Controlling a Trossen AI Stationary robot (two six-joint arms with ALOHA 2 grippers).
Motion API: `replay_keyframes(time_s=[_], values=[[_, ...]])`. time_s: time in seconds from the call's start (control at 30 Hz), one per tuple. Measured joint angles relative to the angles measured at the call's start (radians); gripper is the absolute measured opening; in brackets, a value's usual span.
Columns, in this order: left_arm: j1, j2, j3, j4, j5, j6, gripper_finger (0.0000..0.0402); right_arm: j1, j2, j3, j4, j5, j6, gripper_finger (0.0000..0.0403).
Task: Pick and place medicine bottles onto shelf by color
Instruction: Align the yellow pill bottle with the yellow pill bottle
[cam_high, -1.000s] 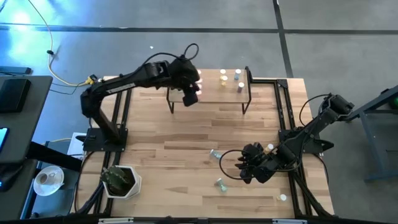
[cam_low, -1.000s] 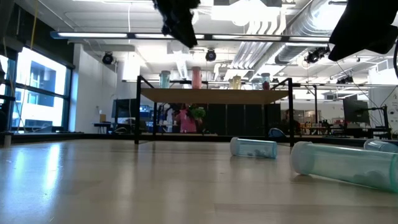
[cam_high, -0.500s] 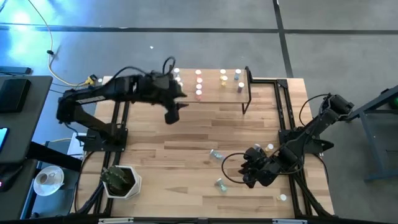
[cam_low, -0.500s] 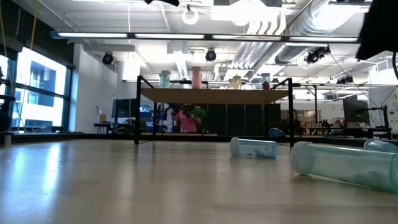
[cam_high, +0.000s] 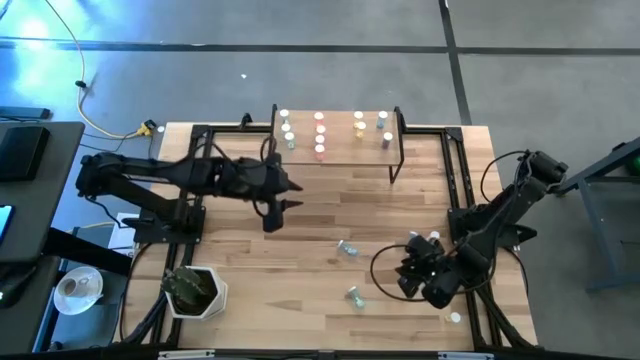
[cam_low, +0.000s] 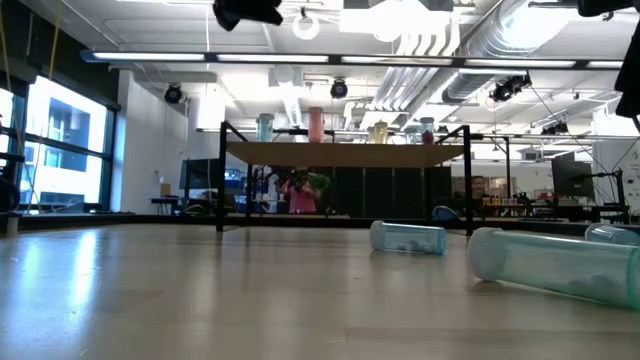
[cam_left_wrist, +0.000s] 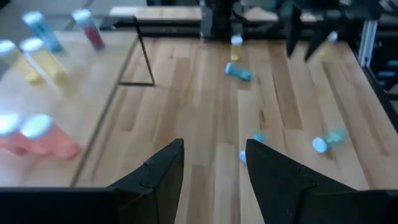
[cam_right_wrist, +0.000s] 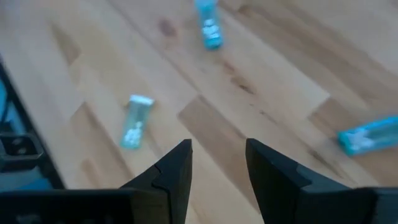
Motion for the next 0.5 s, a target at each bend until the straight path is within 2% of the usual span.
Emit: replay_keyframes(time_s=[0.2, 0.5], values=[[-0.01, 0.0, -0.114, 0.094, 0.0, -0.031, 0.0161, 0.009, 0.0, 0.0, -0.137, 0.014, 0.191, 0.0142], [-0.022, 0.0, -0.231, 0.246, 0.035, -0.069, 0.0161, 0.009, 0.0, 0.0, -0.331, -0.041, 0.382, 0.0142]])
